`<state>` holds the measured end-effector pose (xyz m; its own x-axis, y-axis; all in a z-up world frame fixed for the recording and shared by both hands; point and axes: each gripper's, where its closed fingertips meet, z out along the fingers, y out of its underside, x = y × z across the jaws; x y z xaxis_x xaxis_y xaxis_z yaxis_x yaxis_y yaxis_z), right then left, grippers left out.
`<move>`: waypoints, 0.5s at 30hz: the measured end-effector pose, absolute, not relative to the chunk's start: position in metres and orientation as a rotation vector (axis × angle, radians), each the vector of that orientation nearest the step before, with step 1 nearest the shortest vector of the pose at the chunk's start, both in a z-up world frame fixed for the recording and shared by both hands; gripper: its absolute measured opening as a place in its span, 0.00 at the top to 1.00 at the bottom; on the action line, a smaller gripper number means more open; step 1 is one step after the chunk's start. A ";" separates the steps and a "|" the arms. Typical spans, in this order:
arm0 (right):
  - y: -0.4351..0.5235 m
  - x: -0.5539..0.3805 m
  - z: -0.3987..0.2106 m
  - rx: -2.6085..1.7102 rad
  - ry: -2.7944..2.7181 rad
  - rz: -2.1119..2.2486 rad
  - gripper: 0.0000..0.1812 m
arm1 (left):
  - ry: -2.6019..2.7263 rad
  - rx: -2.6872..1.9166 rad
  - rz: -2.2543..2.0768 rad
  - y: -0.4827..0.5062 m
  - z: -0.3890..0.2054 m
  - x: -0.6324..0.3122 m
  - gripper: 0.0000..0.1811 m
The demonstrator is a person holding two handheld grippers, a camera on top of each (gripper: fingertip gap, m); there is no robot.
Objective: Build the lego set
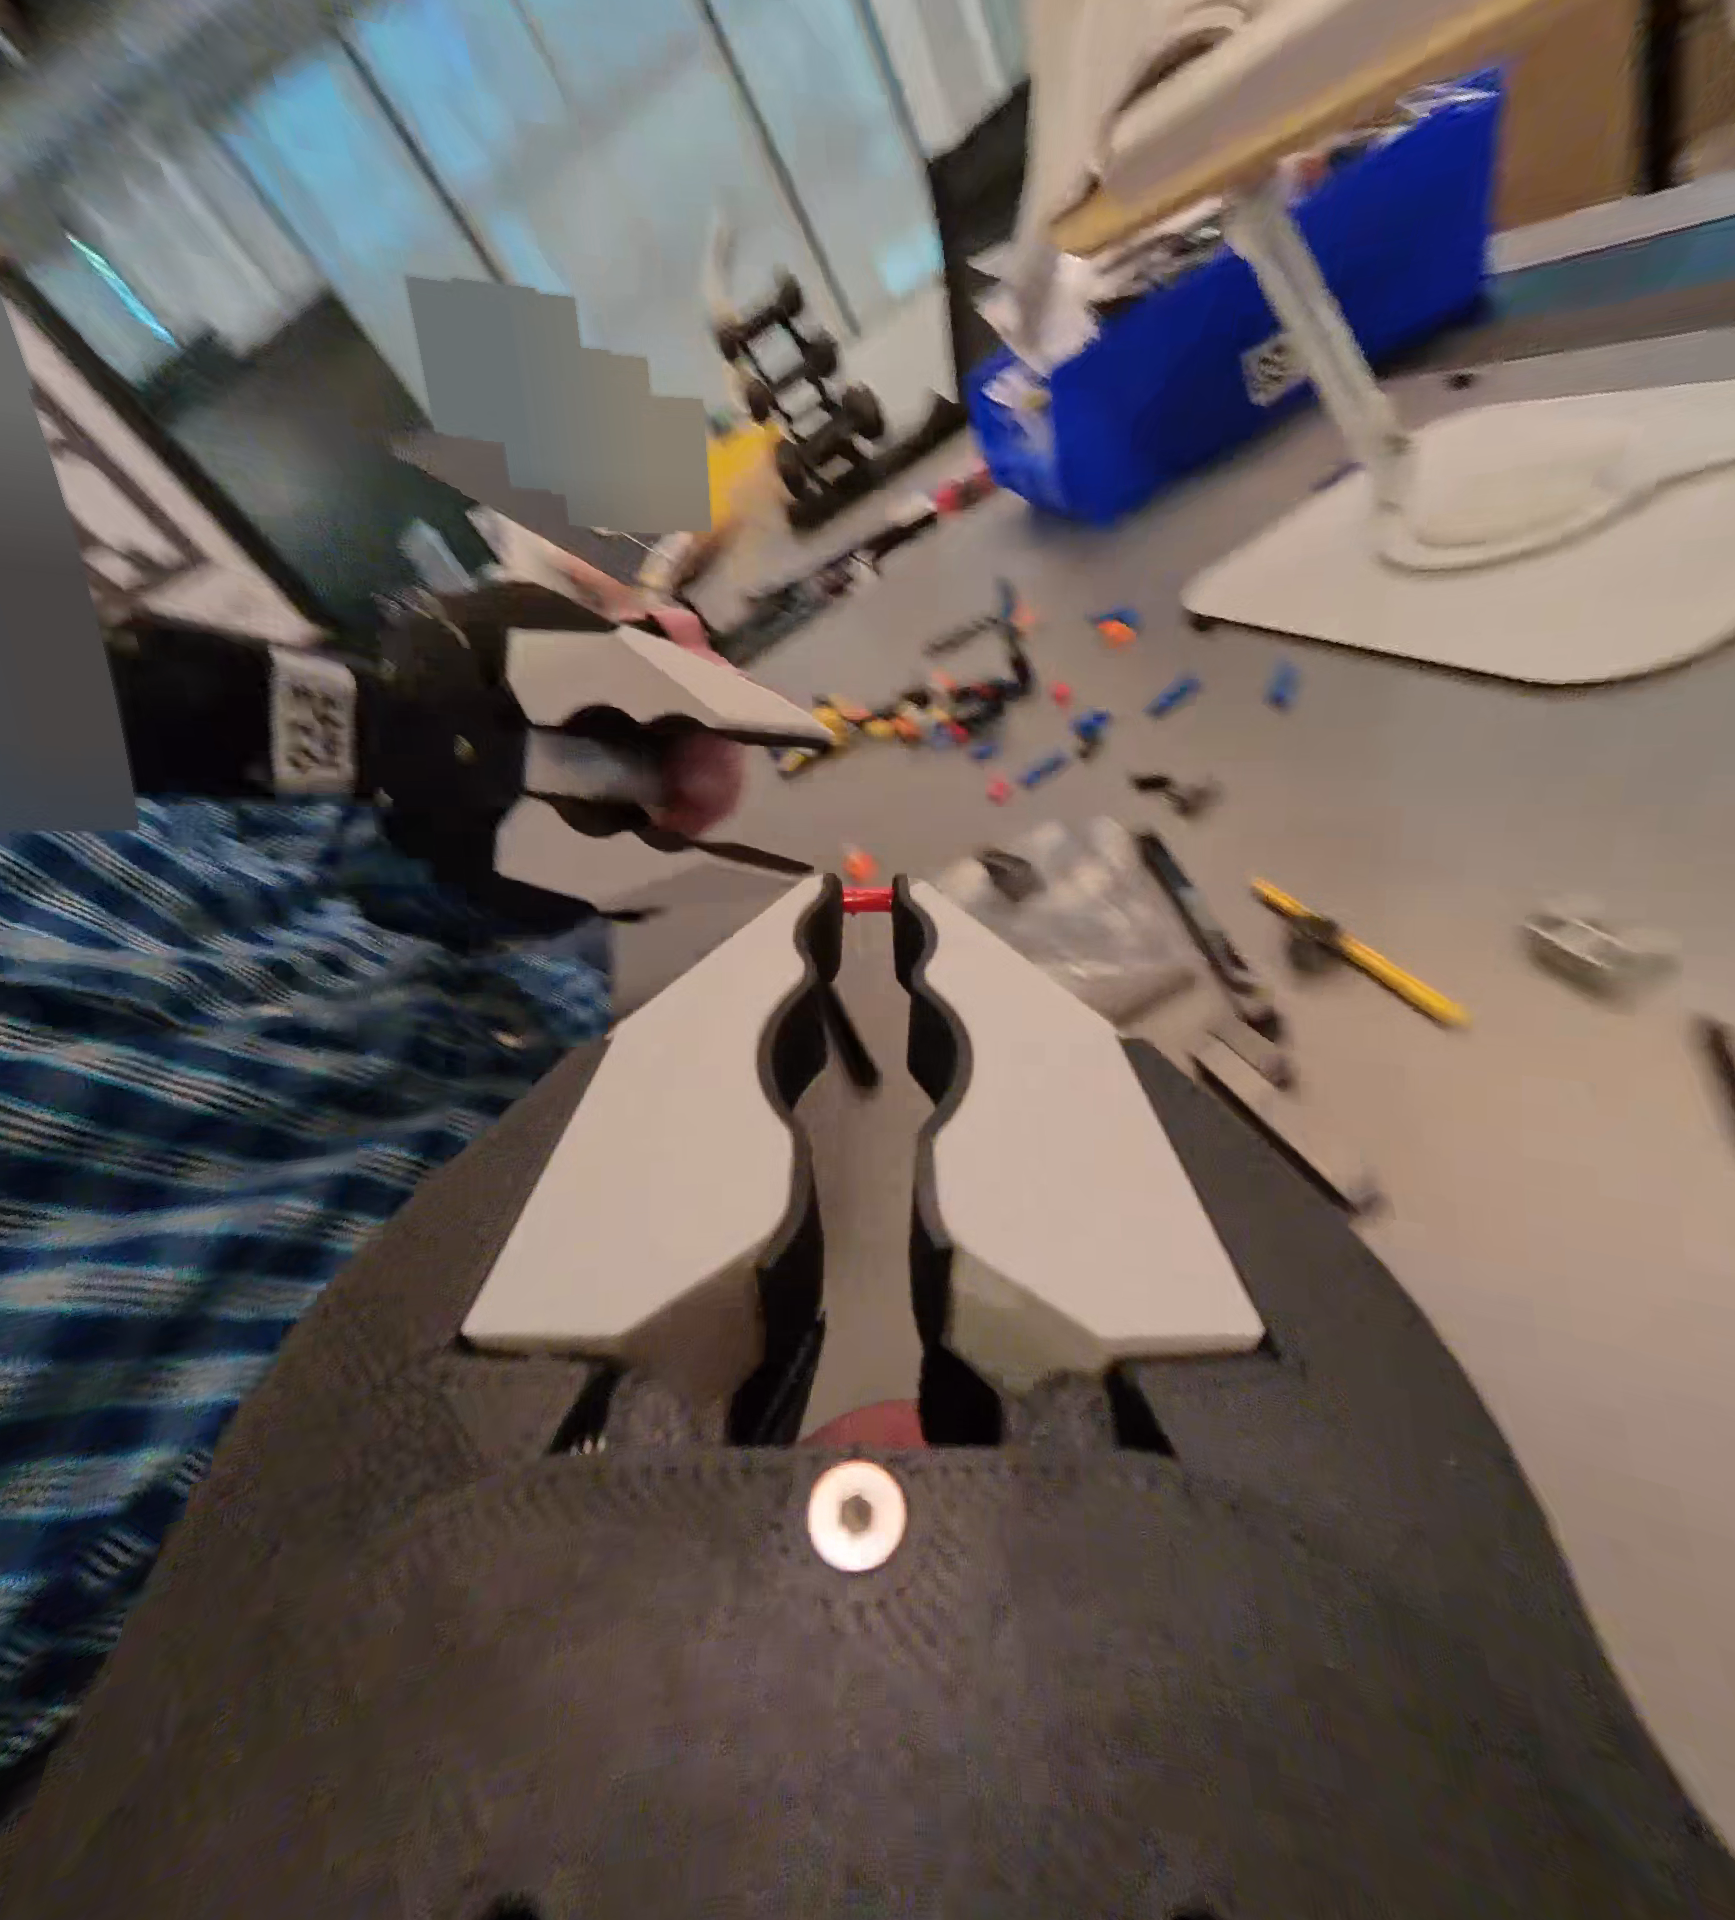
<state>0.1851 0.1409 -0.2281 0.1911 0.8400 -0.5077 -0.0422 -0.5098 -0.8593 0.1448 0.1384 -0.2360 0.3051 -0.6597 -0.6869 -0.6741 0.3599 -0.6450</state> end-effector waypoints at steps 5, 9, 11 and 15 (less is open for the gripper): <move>0.135 0.150 -0.215 -1.590 -0.712 1.663 0.96 | 1.322 -1.190 0.052 0.140 -0.208 0.154 0.89; 0.136 0.137 -0.210 -1.570 -0.714 1.711 0.96 | 1.306 -1.179 0.095 0.143 -0.204 0.143 0.94; 0.139 0.133 -0.212 -1.586 -0.718 1.698 0.96 | 1.313 -1.178 0.097 0.144 -0.205 0.138 0.94; 0.145 0.128 -0.214 -1.604 -0.717 1.662 0.96 | 1.357 -1.210 0.086 0.142 -0.215 0.127 0.90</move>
<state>0.1282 0.1448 -0.2135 0.0201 0.7990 -0.6010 -0.1108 -0.5956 -0.7956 0.1272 0.1417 -0.2152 0.3042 -0.5719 -0.7618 -0.6636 0.4465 -0.6002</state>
